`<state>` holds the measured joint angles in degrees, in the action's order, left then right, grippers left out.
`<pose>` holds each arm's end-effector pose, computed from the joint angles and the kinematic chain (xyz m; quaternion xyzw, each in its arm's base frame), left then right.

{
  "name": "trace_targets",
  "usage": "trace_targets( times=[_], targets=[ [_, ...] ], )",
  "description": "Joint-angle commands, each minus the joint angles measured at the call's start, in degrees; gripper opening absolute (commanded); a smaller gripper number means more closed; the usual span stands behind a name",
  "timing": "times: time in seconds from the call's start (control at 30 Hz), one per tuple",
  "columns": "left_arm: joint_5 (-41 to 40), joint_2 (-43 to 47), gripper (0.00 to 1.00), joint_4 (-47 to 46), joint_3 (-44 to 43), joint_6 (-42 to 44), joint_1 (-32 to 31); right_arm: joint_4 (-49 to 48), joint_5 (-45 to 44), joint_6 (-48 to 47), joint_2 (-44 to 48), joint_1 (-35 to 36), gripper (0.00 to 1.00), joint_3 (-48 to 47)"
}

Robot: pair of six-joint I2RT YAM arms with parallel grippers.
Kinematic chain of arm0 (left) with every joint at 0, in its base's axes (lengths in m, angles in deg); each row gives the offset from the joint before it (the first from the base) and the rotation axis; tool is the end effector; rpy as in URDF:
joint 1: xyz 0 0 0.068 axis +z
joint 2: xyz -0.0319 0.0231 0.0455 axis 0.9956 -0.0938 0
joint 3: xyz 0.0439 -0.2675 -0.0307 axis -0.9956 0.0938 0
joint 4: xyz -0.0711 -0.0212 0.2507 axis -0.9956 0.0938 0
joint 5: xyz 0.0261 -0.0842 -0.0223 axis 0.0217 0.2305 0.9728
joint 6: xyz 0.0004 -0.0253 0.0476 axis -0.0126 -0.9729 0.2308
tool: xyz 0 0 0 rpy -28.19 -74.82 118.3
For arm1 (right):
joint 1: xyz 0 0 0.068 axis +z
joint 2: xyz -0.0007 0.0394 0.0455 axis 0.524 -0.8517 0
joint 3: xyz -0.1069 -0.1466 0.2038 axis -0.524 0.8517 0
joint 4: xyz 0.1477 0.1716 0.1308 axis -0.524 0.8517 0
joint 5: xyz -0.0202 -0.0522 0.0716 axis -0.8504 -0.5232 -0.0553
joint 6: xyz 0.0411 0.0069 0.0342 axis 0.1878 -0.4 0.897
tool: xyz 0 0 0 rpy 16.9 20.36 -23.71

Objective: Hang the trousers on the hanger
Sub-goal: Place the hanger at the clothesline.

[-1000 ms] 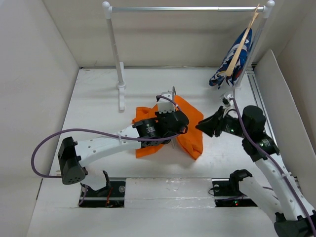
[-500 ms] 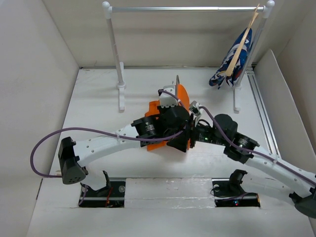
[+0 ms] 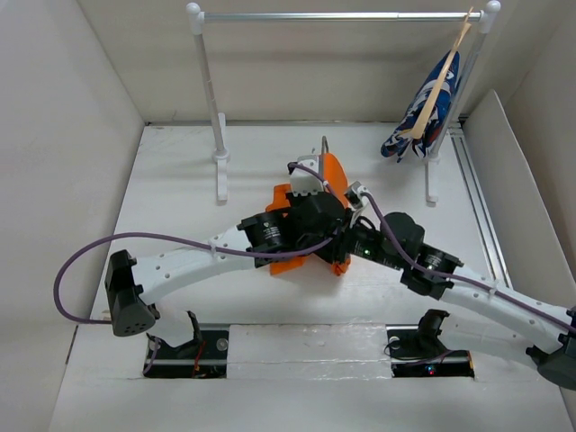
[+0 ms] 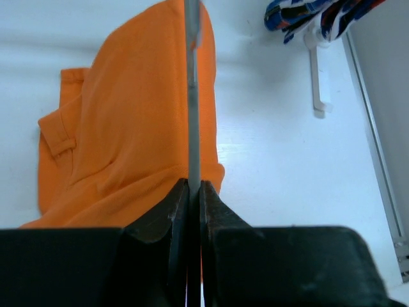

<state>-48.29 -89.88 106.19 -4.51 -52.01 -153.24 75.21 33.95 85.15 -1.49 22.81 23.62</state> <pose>0.1421 -0.2953 0.3816 -0.0265 0.8072 -0.2391 0.5390 0.1222 0.1791 0.3350 -0.2275 0.7141 0.4657 0.4705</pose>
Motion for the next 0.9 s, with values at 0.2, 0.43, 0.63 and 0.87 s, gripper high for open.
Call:
trace_targets(
  times=[0.2,0.43,0.63,0.87],
  targets=[
    [0.08,4.18,0.0,-5.36,-5.99,-0.4,0.94,-12.51,-1.92,4.09,0.76,1.05,0.0,-0.11],
    [3.16,6.11,0.31,-5.98,-9.77,3.12,2.35,-10.85,-1.58,9.72,3.84,-2.89,0.0,-4.76],
    [4.31,10.06,0.59,-7.91,-14.78,6.28,2.35,-11.54,1.76,11.22,3.06,-7.21,0.0,-11.09],
    [2.55,14.82,0.6,-11.69,-17.33,10.85,2.35,-15.5,5.9,9.2,-0.55,-10.47,0.0,-16.55]
  ],
)
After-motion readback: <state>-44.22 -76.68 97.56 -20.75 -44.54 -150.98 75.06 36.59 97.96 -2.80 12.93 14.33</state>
